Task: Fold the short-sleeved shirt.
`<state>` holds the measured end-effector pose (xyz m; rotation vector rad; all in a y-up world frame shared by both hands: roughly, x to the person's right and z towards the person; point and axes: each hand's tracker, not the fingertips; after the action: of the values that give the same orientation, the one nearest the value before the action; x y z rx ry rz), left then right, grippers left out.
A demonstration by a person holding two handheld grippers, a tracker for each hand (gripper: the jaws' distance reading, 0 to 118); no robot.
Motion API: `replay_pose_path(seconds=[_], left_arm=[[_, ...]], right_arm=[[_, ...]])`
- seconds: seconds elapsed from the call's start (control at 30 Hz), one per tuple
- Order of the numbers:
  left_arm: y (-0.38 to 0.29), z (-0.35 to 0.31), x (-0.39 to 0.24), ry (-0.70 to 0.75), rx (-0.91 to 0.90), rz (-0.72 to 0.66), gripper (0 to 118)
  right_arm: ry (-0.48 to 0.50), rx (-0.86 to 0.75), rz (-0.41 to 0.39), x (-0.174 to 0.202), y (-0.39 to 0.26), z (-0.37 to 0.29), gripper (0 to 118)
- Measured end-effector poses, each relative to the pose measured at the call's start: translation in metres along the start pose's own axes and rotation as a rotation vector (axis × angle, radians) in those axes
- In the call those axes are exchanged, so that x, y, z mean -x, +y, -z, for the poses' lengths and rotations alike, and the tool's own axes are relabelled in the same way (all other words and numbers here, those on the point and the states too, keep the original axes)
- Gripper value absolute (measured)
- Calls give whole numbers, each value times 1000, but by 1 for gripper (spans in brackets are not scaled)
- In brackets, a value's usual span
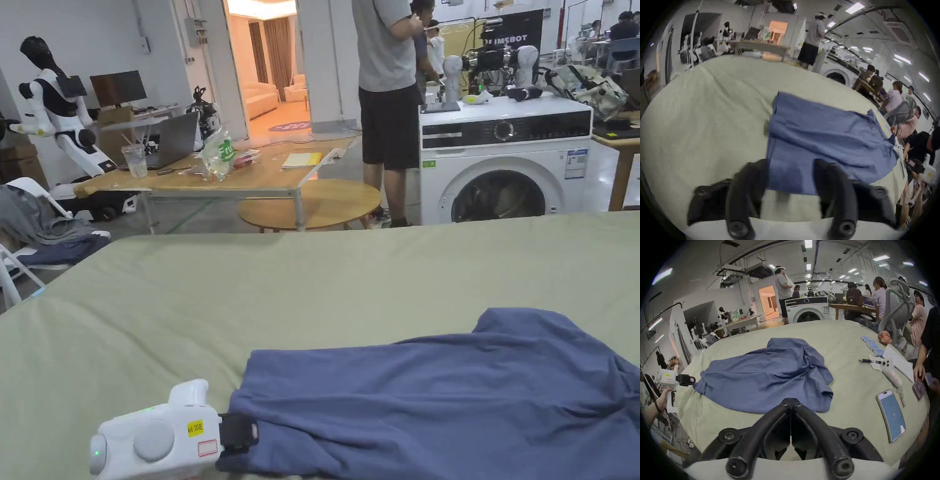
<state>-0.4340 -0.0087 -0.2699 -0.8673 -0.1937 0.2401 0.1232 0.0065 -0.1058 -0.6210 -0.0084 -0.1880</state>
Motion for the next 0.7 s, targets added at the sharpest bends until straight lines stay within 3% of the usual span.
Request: replay_pose_path(seconds=[0.07, 0.17, 0.2, 0.23, 0.37, 0.43, 0.47, 0.57, 0.63, 0.67, 0.7], left_arm=[[-7, 25, -2, 41, 80, 18, 39], [-9, 26, -8, 70, 35, 25, 33], [-8, 25, -10, 77, 42, 28, 23], [-8, 27, -11, 68, 51, 37, 5], [-12, 35, -19, 91, 55, 44, 0], [-12, 31, -19, 90, 64, 52, 0], [-13, 27, -22, 84, 68, 53, 0], [-13, 26, -21, 76, 74, 40, 0], [-17, 23, -25, 80, 67, 48, 0], [-19, 23, -27, 86, 62, 58, 0], [-21, 22, -30, 91, 58, 69, 0]], right_arm=[[-14, 13, 10, -5, -2, -2, 0], [-55, 25, 8, -13, -4, -2, 0], [-56, 25, 12, -15, -3, -2, 0], [-53, 21, 28, -17, -2, 0, 0], [-84, -23, 110, -21, 8, 19, 0], [-107, 1, 176, -33, 15, 45, 53], [-99, 42, 216, -36, 18, 60, 70], [-151, 159, 260, -43, 16, 102, 70], [-185, 285, 251, -44, 4, 131, 54], [-259, 246, 170, -39, 0, 130, 50], [-228, 179, 133, -33, 0, 122, 34]])
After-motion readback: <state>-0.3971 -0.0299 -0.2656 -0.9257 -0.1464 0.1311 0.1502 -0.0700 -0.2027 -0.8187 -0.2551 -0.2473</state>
